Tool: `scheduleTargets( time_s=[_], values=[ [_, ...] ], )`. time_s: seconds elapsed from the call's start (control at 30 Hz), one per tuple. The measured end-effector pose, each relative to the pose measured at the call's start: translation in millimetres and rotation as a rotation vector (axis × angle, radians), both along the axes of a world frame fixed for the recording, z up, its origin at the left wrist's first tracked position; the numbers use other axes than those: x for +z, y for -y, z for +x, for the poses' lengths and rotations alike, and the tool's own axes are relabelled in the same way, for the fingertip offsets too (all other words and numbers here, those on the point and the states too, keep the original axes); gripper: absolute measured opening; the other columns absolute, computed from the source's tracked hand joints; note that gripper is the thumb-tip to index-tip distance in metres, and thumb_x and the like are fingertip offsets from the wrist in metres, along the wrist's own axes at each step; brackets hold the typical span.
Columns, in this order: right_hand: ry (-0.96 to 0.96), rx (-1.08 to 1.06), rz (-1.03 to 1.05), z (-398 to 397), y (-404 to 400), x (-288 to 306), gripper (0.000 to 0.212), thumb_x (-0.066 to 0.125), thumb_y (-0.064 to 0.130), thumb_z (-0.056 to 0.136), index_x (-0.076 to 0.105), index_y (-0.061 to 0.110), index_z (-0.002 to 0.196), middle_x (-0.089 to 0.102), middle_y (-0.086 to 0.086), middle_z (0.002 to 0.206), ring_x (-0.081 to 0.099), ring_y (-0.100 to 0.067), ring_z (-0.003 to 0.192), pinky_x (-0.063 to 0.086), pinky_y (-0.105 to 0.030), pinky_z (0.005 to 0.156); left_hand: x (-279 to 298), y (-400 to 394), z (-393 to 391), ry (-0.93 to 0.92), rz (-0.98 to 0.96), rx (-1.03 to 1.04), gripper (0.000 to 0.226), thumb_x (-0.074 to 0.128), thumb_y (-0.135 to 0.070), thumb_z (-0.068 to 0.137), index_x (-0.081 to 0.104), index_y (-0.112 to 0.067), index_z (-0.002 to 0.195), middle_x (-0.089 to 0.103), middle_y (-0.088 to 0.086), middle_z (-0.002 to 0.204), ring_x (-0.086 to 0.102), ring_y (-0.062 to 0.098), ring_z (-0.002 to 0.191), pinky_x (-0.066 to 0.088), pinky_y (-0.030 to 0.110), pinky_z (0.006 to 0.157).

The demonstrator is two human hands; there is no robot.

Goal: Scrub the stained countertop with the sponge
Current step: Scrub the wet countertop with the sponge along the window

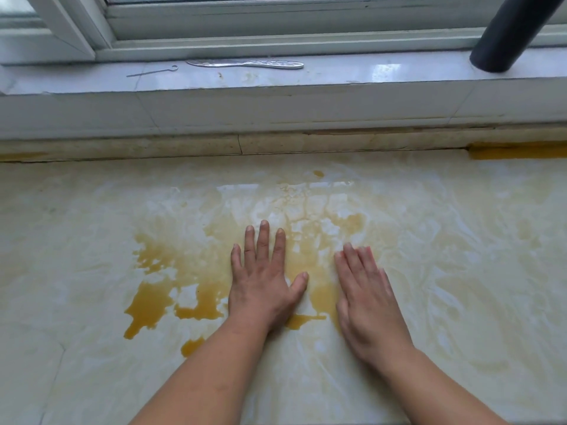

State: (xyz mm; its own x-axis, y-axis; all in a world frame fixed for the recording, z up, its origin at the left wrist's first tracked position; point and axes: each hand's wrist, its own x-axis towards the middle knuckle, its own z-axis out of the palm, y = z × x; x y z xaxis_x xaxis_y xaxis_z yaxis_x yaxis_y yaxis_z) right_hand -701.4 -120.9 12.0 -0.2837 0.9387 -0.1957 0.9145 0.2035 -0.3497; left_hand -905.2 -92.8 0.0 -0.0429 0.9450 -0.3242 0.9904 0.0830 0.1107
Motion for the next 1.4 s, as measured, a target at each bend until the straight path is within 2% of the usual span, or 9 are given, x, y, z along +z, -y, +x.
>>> scheduleTargets(
  time_s=[0.1, 0.2, 0.33, 0.57, 0.8, 0.97, 1.07, 1.23, 1.4],
  values=[
    [0.000, -0.013, -0.033, 4, 17, -3, 0.070, 0.018, 0.035, 0.094, 0.001, 0.028, 0.161, -0.015, 0.013, 0.167, -0.018, -0.012, 0.154, 0.003, -0.044, 0.125, 0, 0, 0, -0.001, -0.005, -0.004, 0.093, 0.016, -0.076, 0.095, -0.030, -0.027, 0.160, -0.050, 0.004, 0.159, -0.046, 0.027, 0.148, -0.017, 0.057, 0.125],
    [0.000, -0.069, -0.012, -8, -31, -5, 0.071, 0.013, 0.037, 0.093, -0.002, 0.027, 0.161, -0.019, 0.012, 0.166, -0.024, -0.012, 0.152, -0.004, -0.042, 0.125, 1, -1, 0, -0.007, -0.012, -0.006, 0.094, 0.016, -0.076, 0.095, -0.030, -0.027, 0.160, -0.050, 0.004, 0.159, -0.046, 0.027, 0.148, -0.016, 0.057, 0.125],
    [0.025, -0.108, -0.028, -22, -83, -2, 0.068, 0.025, 0.030, 0.100, -0.004, 0.025, 0.161, -0.020, 0.010, 0.167, -0.025, -0.014, 0.152, -0.009, -0.038, 0.124, 0, -1, 0, -0.021, -0.021, -0.007, 0.094, 0.015, -0.076, 0.094, -0.030, -0.027, 0.160, -0.051, 0.003, 0.159, -0.046, 0.027, 0.148, -0.015, 0.057, 0.125],
    [0.023, -0.080, -0.044, -8, -3, 0, 0.069, 0.013, 0.034, 0.095, -0.009, 0.027, 0.160, -0.025, 0.014, 0.165, -0.028, -0.010, 0.150, -0.008, -0.040, 0.123, 2, -1, 0, -0.024, -0.044, -0.015, 0.094, 0.008, -0.077, 0.091, -0.033, -0.026, 0.158, -0.053, 0.004, 0.157, -0.047, 0.028, 0.147, -0.015, 0.058, 0.125],
    [0.019, -0.122, -0.028, -31, -98, -1, 0.068, 0.028, 0.026, 0.101, -0.004, 0.023, 0.161, -0.020, 0.009, 0.167, -0.026, -0.014, 0.151, -0.012, -0.039, 0.123, 1, -2, 0, -0.034, -0.066, -0.007, 0.098, -0.005, -0.077, 0.079, -0.034, -0.027, 0.158, -0.053, 0.003, 0.157, -0.046, 0.028, 0.148, -0.014, 0.058, 0.125],
    [-0.024, -0.045, -0.002, -10, -33, 1, 0.069, 0.014, 0.035, 0.095, -0.005, 0.027, 0.161, -0.021, 0.013, 0.166, -0.025, -0.011, 0.151, -0.005, -0.040, 0.124, 2, -2, 0, -0.025, -0.063, -0.011, 0.097, -0.003, -0.077, 0.080, -0.035, -0.026, 0.157, -0.055, 0.003, 0.156, -0.047, 0.027, 0.147, -0.015, 0.057, 0.125],
    [-0.021, -0.071, -0.007, 15, -5, -1, 0.068, 0.021, 0.033, 0.096, 0.001, 0.030, 0.161, -0.015, 0.016, 0.167, -0.019, -0.009, 0.153, -0.001, -0.042, 0.125, 2, -2, -1, -0.025, -0.059, -0.019, 0.095, -0.001, -0.076, 0.084, -0.035, -0.026, 0.157, -0.056, 0.003, 0.155, -0.048, 0.028, 0.146, -0.016, 0.058, 0.125],
    [-0.024, -0.372, 0.014, 25, -76, -5, 0.064, 0.027, 0.024, 0.102, 0.004, 0.023, 0.162, -0.011, 0.006, 0.169, -0.018, -0.014, 0.154, -0.001, -0.043, 0.126, 3, -2, -1, -0.029, -0.066, -0.019, 0.093, 0.010, -0.076, 0.092, -0.036, -0.026, 0.156, -0.056, 0.003, 0.154, -0.048, 0.028, 0.146, -0.017, 0.057, 0.125],
    [-0.028, -0.326, 0.026, -14, -125, -3, 0.066, 0.030, 0.024, 0.102, 0.004, 0.019, 0.162, -0.008, 0.002, 0.170, -0.014, -0.019, 0.155, -0.004, -0.040, 0.126, 2, -2, 1, -0.034, -0.064, -0.007, 0.097, -0.003, -0.076, 0.080, -0.034, -0.026, 0.158, -0.054, 0.003, 0.156, -0.046, 0.028, 0.148, -0.016, 0.057, 0.125]
  ],
)
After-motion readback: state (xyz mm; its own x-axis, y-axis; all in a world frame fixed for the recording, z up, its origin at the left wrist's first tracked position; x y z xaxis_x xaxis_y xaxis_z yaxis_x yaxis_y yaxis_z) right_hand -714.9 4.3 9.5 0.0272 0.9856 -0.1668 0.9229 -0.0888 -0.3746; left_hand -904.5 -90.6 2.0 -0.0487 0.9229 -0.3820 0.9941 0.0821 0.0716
